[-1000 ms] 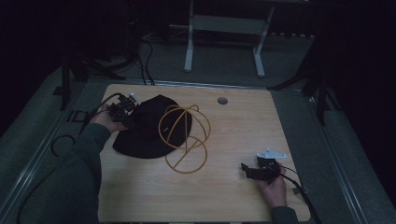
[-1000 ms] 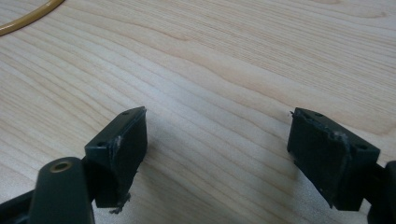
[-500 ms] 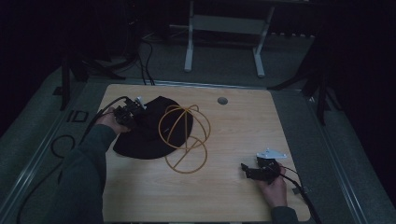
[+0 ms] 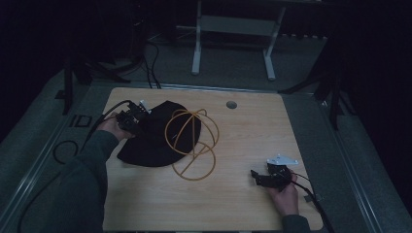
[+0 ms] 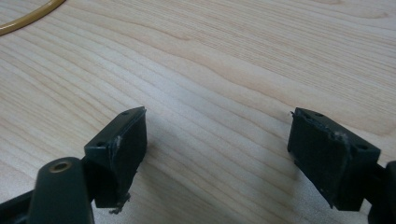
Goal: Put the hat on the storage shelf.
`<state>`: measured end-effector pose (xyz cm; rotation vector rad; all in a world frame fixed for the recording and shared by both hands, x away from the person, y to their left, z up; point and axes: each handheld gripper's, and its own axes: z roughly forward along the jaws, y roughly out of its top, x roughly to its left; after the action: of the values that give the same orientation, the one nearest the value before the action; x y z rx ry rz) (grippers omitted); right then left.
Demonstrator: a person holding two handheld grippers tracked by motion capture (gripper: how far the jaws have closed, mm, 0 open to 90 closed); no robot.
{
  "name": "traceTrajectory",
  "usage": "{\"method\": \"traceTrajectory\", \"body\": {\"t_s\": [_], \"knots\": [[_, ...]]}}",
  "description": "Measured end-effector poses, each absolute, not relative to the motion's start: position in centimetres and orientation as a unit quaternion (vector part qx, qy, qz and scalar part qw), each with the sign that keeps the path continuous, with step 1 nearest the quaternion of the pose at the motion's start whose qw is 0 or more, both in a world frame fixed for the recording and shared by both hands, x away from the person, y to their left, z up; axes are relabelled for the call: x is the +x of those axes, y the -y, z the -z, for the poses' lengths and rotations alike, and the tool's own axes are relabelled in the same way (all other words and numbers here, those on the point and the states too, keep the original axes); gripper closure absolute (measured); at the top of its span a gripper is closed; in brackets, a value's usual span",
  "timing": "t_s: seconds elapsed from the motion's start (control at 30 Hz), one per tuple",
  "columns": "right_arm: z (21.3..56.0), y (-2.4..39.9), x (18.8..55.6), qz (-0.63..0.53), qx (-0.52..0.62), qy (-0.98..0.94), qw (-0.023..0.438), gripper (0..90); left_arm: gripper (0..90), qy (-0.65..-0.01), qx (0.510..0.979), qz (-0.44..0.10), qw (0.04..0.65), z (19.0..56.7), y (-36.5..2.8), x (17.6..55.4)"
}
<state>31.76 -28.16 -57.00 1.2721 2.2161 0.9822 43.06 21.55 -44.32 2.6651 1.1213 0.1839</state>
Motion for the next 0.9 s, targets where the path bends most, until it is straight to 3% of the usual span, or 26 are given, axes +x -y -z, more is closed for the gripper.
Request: {"method": "traceTrajectory", "body": {"t_s": [0.9], "knots": [[57.0,28.2,31.8,-0.352,0.455,-0.793,0.201,19.6,88.7,-0.394,0.899,-0.088,0.166,40.3,-23.2,42.0]]}}
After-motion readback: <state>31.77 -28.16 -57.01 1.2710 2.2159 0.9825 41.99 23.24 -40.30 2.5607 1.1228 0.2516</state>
